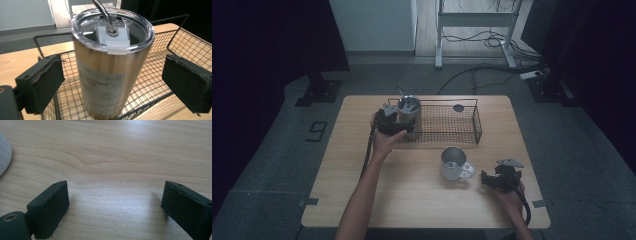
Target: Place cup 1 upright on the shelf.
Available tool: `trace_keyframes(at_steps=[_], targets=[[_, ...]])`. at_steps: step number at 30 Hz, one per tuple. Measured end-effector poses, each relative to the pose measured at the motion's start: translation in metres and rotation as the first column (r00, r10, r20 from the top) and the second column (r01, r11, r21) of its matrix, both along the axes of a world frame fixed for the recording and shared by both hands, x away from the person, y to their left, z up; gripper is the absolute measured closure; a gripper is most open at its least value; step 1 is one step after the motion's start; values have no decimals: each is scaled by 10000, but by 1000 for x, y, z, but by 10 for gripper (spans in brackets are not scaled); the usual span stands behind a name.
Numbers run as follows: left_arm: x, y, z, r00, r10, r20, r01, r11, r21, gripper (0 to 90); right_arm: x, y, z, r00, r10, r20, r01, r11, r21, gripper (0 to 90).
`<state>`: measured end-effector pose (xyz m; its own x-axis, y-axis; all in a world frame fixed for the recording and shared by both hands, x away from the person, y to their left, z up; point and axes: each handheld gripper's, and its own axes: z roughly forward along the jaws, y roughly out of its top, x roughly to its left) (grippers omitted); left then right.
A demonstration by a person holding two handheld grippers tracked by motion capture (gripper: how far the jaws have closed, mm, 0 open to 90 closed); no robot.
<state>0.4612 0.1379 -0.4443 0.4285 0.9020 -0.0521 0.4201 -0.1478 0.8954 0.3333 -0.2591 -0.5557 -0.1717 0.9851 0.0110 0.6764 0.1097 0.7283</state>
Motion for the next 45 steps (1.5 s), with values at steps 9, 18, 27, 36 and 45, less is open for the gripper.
trace_keyframes(at_steps=[9,18,27,36,45], targets=[[-27,16,2,9999,-103,51,102,9999,66,77,0,0,0,10000,-93,4,93,10000,18,72],[-51,33,-7,9987,-405,-297,405,9992,-34,101,0,0,0,10000,-93,-5,93,10000,-9,72],[-80,42,-22,9956,-601,-724,599,9982,-51,117,0,0,0,9999,-124,8,124,9999,-8,70],[-108,52,-40,9931,-602,-1004,609,9981,39,123,0,0,0,9999,-127,9,127,9999,-10,71],[-129,62,-56,9899,-604,-1281,603,9982,-47,127,0,0,0,9999,-126,7,126,9999,-8,71]])
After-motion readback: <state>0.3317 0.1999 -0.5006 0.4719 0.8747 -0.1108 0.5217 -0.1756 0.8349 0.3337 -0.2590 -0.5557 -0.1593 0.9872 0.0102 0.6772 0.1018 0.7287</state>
